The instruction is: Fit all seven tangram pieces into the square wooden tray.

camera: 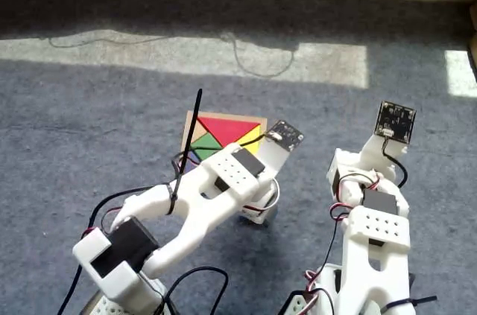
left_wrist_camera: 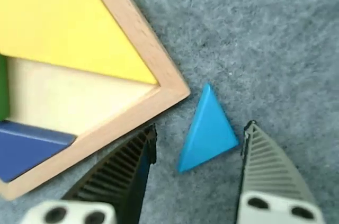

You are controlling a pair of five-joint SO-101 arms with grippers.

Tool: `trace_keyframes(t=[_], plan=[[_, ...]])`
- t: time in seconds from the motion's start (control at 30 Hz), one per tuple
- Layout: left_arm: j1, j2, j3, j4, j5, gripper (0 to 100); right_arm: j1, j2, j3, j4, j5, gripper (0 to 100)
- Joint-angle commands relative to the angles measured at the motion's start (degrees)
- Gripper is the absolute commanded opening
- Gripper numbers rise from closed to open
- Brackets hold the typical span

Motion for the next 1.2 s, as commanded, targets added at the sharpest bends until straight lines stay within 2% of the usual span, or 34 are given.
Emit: trace_keyframes(t=[0.0,0.13,0.2,0.6,0.73,0.87,1.0,1.17], plan=[[0.75,0.40,-3.65,1.32,-0.62,23,-1.01,-1.36,-0.75,-1.19,0.18,1.0],[1.63,0.75,-4.00,1.23,-0.70,11,-1.01,-1.36,-0.75,-1.19,0.18,1.0],[2.24,0.75,-3.74,1.23,-0.70,9,-1.01,-1.36,-0.75,-1.19,0.18,1.0],[2.77,-3.82,-3.21,3.87,-0.70,9,-1.01,-1.36,-0.75,-1.19,0.18,1.0],[2.77,-9.54,-2.95,10.11,-8.70,9,-1.01,-1.36,-0.75,-1.19,0.18,1.0],[0.75,-12.18,-1.54,14.07,-10.37,18,-1.10,-1.36,-0.75,-1.19,0.18,1.0],[-2.07,-12.18,2.59,11.78,-10.37,29,-1.27,-1.36,-0.75,-1.19,0.18,1.0],[-0.92,-12.18,6.73,6.07,-13.10,29,-1.27,-1.36,-0.75,-1.19,0.18,1.0]])
